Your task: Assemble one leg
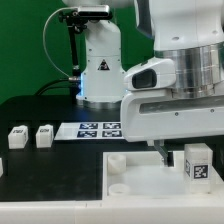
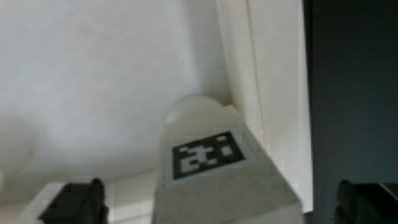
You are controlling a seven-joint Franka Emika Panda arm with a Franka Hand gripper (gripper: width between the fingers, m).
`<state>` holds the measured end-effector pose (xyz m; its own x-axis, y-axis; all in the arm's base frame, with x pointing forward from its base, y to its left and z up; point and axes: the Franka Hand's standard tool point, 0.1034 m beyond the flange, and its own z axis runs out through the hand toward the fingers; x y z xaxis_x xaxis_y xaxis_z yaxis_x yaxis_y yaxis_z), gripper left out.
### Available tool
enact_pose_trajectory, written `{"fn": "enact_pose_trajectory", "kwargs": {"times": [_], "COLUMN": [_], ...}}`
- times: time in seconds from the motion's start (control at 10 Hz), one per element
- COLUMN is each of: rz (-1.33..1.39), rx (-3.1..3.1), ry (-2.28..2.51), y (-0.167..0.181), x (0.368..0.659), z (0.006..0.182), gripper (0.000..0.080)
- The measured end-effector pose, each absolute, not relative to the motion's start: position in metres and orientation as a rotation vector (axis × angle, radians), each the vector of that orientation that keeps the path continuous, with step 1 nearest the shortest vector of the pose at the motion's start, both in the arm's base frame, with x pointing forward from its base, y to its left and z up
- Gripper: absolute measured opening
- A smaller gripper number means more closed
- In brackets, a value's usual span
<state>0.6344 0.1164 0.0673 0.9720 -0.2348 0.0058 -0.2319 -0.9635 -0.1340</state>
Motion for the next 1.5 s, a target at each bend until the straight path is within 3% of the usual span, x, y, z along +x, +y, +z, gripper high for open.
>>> {"fn": "enact_pose_trajectory", "kwargs": {"times": [0.2, 0.3, 0.4, 0.9, 1.5], "rz": [-0.017, -0.006, 0.002, 0.146, 0.221], "rx": [-2.951, -2.918, -2.893, -2.275, -1.686], "ry": [0.552, 0.693, 0.777, 1.894, 2.435], "y": [0.1176, 0.1183, 0.1186, 0.1244, 0.1235], "x": [0.6342, 0.6340, 0.6339, 0.6369, 0.6398], "z": [0.0672, 0.0671, 0.0670, 0.0680, 0.0692], "gripper": [0.0345, 0.0345, 0.0293, 0.0293, 0.0294]}}
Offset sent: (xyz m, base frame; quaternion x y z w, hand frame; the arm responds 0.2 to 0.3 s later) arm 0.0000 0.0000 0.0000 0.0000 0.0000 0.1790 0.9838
